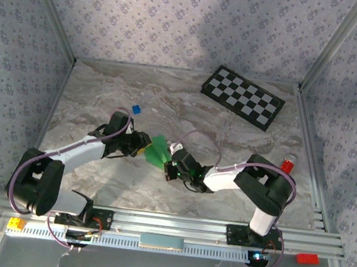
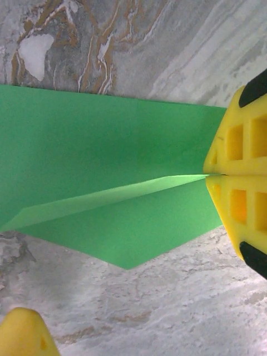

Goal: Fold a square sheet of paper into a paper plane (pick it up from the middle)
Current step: Fourth fold the wing at the center of the table.

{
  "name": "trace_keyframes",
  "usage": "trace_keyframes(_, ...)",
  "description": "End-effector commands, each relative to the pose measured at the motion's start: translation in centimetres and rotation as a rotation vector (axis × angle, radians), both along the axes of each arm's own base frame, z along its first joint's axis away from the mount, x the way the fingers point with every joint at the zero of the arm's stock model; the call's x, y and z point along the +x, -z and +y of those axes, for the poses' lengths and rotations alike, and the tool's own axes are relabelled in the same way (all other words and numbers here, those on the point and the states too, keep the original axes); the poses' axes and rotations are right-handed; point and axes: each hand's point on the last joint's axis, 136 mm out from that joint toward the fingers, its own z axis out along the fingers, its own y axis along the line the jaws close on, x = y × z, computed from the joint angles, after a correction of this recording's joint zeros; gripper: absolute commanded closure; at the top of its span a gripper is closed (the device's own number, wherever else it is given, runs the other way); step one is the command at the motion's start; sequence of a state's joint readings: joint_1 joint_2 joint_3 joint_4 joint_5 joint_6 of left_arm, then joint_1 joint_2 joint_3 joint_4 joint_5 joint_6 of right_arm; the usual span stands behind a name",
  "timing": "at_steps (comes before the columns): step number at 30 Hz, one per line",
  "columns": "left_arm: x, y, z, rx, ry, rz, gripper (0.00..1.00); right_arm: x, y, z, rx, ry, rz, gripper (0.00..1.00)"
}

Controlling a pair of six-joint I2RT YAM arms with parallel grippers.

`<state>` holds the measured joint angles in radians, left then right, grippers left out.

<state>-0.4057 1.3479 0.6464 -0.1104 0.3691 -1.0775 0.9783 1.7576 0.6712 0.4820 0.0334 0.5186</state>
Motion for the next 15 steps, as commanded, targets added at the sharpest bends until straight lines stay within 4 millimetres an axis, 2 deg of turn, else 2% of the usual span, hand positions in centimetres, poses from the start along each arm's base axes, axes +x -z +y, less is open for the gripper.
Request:
trace_keyframes(1, 0.5, -1.1, 0.0, 0.004, 0.011, -0.034, 0.64, -0.9, -0.1, 1.0, 0.145, -0.013, 0.161, 0.98)
trace_keyframes(10, 0.5, 0.0, -1.4, -0.041, 0.082, -0.004, 0.79, -0.4, 0.8, 1.3, 0.223, 0.027, 0.338, 0.98)
trace_keyframes(15, 0.5, 0.6, -1.9, -0.053, 0.104, 0.012, 0.81, -0.2, 1.1, 1.4, 0.243, 0.036, 0.392, 0.99)
